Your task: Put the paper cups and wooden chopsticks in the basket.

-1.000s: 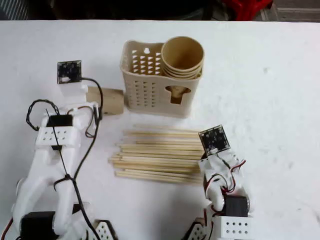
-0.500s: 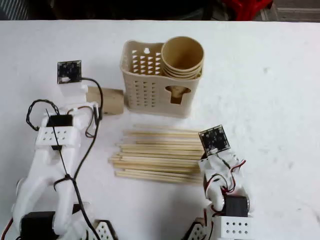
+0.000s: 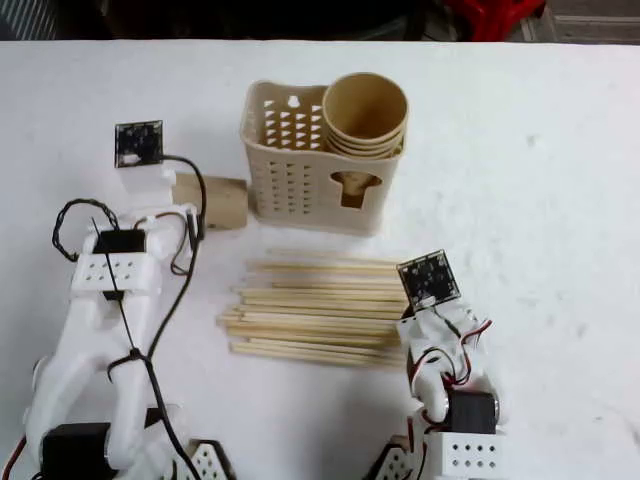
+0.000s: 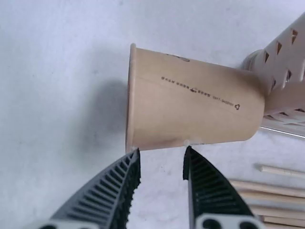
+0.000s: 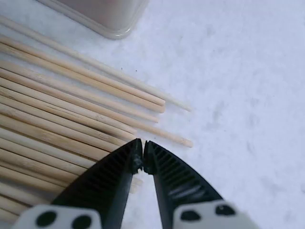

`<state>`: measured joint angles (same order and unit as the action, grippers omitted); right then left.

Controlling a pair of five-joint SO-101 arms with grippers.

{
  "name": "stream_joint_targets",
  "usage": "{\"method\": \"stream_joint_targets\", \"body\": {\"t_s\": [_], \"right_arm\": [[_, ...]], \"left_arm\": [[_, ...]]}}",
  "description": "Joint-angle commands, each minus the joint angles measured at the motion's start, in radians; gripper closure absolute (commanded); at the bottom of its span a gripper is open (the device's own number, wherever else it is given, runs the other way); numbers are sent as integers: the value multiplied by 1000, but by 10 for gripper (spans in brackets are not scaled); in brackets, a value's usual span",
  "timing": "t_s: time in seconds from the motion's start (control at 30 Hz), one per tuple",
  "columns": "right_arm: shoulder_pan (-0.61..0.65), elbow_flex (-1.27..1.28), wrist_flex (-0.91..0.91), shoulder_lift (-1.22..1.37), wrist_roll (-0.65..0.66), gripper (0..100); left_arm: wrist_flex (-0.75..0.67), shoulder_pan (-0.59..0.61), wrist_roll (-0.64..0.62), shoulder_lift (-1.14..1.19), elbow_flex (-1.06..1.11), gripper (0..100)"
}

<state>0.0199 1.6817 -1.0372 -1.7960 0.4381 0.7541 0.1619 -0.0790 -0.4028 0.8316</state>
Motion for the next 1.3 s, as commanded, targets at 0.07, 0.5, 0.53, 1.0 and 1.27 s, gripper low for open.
{"method": "stream_joint_targets", "body": {"t_s": [0.07,0.5,0.53,1.0,1.27], "right_arm": [[4,9,15,-1,8,981],[4,9,15,-1,8,981],[4,9,15,-1,8,981],[4,9,15,-1,8,981],[4,9,15,-1,8,981]], "left_arm": [[-18,4,-11,-36,-5,834],[-18,10,-11,-39,-11,834],[-18,12,-11,-39,-14,834],[8,61,-12,-39,-187,834],[75,61,-14,-28,-347,834]]}}
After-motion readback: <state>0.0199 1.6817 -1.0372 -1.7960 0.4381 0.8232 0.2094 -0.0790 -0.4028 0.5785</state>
